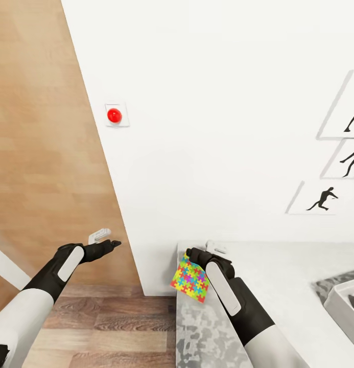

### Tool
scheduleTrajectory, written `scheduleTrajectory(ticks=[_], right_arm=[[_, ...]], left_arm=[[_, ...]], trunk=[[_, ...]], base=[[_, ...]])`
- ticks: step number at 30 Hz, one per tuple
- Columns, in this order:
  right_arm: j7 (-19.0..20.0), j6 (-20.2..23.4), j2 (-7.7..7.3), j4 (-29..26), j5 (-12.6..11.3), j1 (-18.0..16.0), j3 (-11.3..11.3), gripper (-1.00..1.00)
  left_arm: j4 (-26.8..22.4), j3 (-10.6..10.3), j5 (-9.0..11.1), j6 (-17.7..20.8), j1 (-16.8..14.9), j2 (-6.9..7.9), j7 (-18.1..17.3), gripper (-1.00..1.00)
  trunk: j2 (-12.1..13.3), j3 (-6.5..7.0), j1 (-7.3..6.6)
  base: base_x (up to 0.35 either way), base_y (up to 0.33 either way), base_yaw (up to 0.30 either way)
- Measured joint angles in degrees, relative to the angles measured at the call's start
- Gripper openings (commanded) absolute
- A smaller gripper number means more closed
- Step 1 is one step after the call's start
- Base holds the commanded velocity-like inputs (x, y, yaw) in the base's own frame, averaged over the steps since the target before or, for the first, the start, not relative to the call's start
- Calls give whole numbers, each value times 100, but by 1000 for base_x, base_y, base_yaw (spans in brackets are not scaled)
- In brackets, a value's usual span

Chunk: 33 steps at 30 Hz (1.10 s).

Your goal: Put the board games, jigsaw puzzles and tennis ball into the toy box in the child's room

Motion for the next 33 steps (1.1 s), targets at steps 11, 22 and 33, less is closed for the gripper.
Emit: scheduleTrajectory(ticks=[11,22,33], right_arm=[[0,2,0,-15,0,5,2,100],[0,-1,0,-22,1,6,16,100],[0,-1,5,-17,1,6,5,100]], left_arm=[[-2,0,1,0,0,0,0,100],[-1,0,1,0,1,4,-1,100],[-1,0,-9,1,1,9,-199,100]], trunk=[[0,6,0],[0,6,0],[0,-25,0]], base=[[0,39,-19],[0,1,0],[0,0,0]])
